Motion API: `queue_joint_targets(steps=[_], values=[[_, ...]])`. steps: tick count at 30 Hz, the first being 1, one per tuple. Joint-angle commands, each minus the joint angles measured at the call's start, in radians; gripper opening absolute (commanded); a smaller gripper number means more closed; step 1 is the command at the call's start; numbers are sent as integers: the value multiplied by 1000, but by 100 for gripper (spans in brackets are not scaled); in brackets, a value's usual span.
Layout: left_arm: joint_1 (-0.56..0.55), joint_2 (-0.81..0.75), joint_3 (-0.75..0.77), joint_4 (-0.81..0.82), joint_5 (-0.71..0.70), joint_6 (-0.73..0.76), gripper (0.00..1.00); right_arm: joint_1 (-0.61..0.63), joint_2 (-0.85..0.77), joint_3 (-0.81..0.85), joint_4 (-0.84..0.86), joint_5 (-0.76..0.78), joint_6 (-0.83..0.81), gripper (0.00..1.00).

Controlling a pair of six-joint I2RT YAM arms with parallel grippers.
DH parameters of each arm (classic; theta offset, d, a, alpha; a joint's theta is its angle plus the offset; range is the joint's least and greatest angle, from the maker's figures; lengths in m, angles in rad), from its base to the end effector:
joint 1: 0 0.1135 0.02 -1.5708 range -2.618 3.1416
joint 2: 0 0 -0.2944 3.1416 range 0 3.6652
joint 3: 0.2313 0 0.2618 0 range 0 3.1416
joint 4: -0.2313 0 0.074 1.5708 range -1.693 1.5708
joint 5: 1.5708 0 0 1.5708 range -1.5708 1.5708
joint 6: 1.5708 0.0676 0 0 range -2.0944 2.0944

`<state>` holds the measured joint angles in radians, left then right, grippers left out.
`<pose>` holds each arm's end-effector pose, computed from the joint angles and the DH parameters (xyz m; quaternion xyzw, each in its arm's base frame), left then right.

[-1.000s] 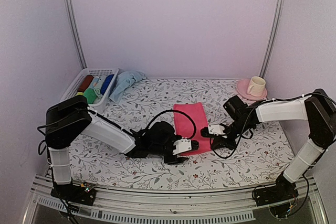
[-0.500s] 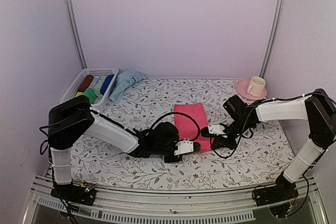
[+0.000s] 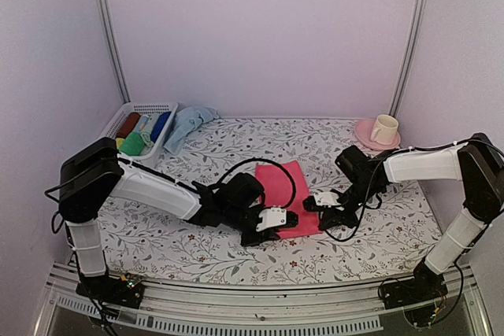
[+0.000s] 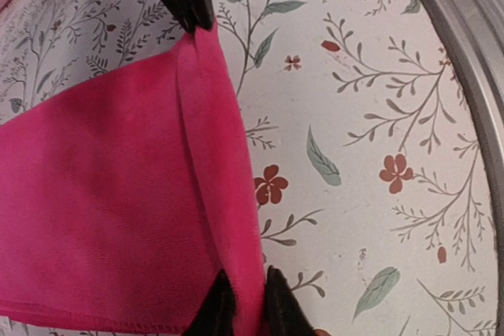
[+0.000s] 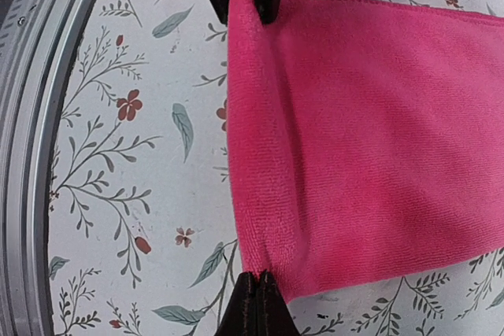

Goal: Roll the towels
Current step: Roll the towel at the center of the board.

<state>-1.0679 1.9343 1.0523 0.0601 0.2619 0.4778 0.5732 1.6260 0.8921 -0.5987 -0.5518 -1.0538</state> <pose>0.1909 -0.3833 0.1281 0.6784 0.6273 -0.2217 0.3116 0.2301 0.1907 0.1535 -0.7165 0.6328 0.2355 0.1754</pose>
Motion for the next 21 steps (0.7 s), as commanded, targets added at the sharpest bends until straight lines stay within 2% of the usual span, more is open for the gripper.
queue_joint_targets(steps=[1, 4, 9, 14, 17, 20, 21], values=[[21, -45, -5, -67, 102, -60, 24, -5, -28, 34, -93, -36, -41, 2], [23, -51, -15, -68, 112, -73, 32, -4, -26, 53, -106, -55, -30, 2], [22, -48, -26, -62, 139, -89, 31, 10, -4, 70, -101, -48, -6, 2], [22, -41, -29, -47, 146, -104, 8, 11, 15, 85, -96, -37, 22, 2], [26, -41, -26, -46, 126, -117, 0, 11, 12, 86, -85, -25, 30, 2], [29, -46, -30, -31, 85, -137, 2, 11, 16, 88, -80, -19, 41, 2], [31, -49, -34, -23, 76, -143, 17, 12, 19, 88, -81, -17, 42, 2]])
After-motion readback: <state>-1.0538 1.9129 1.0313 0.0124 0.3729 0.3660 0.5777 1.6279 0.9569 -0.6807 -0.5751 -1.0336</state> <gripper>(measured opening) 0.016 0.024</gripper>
